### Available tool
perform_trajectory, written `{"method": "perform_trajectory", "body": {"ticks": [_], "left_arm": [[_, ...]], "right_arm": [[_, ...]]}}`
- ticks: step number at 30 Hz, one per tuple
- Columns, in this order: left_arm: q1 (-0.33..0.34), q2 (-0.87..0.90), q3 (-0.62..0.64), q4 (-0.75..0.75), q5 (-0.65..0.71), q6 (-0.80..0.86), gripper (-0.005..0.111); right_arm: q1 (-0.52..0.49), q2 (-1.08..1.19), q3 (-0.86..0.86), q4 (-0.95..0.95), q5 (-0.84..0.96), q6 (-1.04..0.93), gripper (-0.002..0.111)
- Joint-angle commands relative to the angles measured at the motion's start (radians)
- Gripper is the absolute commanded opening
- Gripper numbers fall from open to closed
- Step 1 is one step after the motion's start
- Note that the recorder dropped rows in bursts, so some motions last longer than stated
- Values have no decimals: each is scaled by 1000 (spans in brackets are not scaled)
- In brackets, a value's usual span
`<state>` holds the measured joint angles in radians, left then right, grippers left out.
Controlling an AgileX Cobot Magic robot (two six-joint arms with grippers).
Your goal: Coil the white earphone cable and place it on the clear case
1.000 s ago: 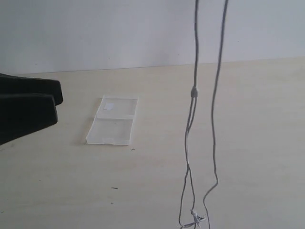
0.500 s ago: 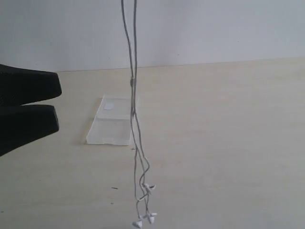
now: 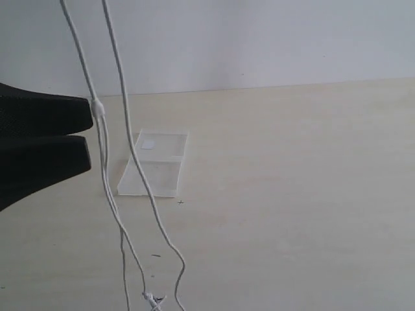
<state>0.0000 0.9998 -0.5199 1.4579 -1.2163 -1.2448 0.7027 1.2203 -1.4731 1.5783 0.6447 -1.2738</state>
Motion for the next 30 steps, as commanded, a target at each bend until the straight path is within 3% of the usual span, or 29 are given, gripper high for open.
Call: {"method": "perform_trajectory", "body": {"ticks": [1, 8, 21, 30], "left_arm": [[-1, 1, -7, -30, -5, 7, 52], [-9, 1, -7, -34, -5, 1, 52], [-153, 1, -7, -86, 57, 48, 52], [-156, 1, -7, -90, 122, 61, 52]], "right_arm": [[1, 36, -37, 46, 35, -24, 0], [1, 83, -69, 44, 59, -27, 0], [1, 107, -69, 68, 67, -43, 0], [1, 107, -69, 72, 86, -43, 0]]}}
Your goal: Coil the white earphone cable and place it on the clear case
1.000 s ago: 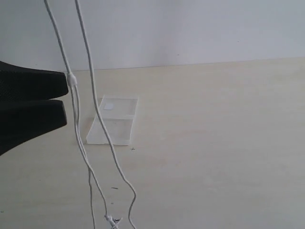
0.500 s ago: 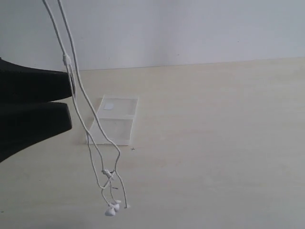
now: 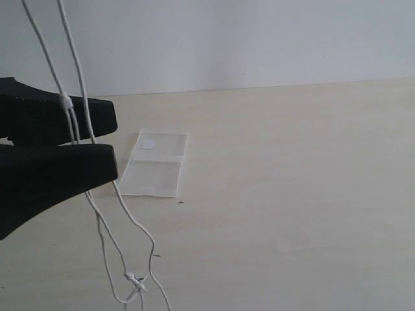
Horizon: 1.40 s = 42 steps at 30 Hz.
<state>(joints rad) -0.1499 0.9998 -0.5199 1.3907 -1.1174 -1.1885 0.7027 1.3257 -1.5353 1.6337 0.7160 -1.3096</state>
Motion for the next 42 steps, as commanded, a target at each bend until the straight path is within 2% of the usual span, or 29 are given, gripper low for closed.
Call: {"method": "perform_trajectory", "body": {"ticks": [1, 12, 22, 23, 26, 29, 42], "left_arm": [[-6, 1, -7, -23, 24, 4, 52], [-6, 20, -7, -49, 23, 4, 52], [-41, 76, -7, -63, 15, 8, 52], [-41, 76, -7, -63, 17, 8, 51], [-41, 76, -7, -60, 20, 8, 36], [-41, 76, -7, -60, 27, 10, 27], [-41, 76, -7, -60, 27, 12, 27]], "right_arm": [[1, 2, -7, 19, 15, -7, 0], [1, 2, -7, 80, 15, -51, 0], [1, 2, -7, 87, 11, -59, 0], [1, 2, -7, 87, 11, -59, 0], [1, 2, -7, 87, 11, -59, 0], [1, 2, -7, 87, 11, -59, 0], [1, 2, -7, 87, 9, -59, 0]]}}
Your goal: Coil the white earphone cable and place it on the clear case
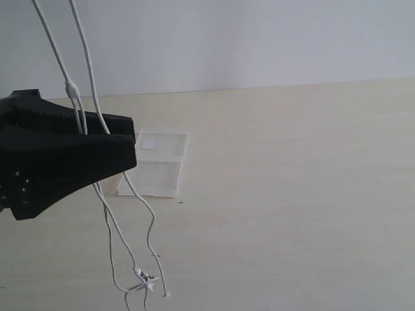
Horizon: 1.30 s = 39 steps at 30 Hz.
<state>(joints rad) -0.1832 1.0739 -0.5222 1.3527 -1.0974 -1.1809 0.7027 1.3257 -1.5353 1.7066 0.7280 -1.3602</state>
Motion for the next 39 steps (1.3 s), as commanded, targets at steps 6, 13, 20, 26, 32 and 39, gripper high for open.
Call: {"method": "perform_trajectory", "body": {"ticks": [6, 13, 20, 26, 32, 39], "left_arm": [[-7, 2, -5, -33, 26, 4, 3], [-7, 2, -5, -33, 28, 18, 0], [-7, 8, -5, -33, 38, 20, 0], [-7, 10, -5, -33, 42, 20, 0], [-7, 10, -5, -33, 41, 20, 19], [-7, 10, -5, -33, 45, 20, 32]], "right_arm": [[1, 0, -7, 14, -19, -8, 0], [1, 0, -7, 22, -21, -8, 0], [1, -5, -7, 38, -28, -27, 0], [1, -6, -7, 38, -28, -31, 0], [1, -6, -7, 38, -28, -31, 0], [1, -6, -7, 38, -25, -33, 0]]}}
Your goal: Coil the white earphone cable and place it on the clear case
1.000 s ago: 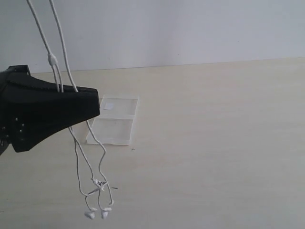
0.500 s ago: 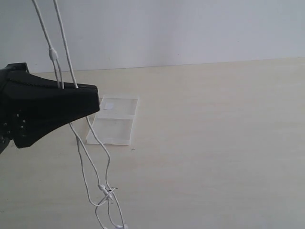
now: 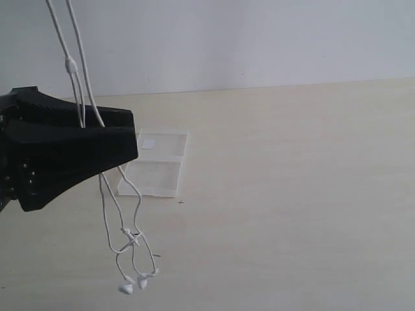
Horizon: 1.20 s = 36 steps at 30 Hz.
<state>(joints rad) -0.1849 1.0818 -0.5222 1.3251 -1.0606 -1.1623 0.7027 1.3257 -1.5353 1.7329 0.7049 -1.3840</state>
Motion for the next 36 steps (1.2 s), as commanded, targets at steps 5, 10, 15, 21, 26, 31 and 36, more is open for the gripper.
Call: {"method": "perform_trajectory", "body": {"ticks": [5, 10, 15, 21, 26, 31, 36], "left_arm": [[-6, 2, -5, 6, 20, 1, 32], [-6, 2, -5, 18, 27, 1, 32], [-6, 2, -5, 18, 27, 1, 32], [-6, 2, -5, 18, 27, 1, 32], [-6, 11, -5, 18, 25, 1, 32], [-6, 46, 8, 23, 19, 1, 32], [-6, 62, 8, 33, 18, 3, 32]], "right_arm": [[1, -6, -7, 11, -2, -10, 0], [1, -6, -7, 11, -4, -10, 0], [1, -6, -7, 11, -19, -23, 0], [1, -6, -7, 11, -21, -29, 0], [1, -6, -7, 11, -21, -29, 0], [1, -6, -7, 11, -21, -29, 0], [1, -6, -7, 11, -21, -29, 0]]}}
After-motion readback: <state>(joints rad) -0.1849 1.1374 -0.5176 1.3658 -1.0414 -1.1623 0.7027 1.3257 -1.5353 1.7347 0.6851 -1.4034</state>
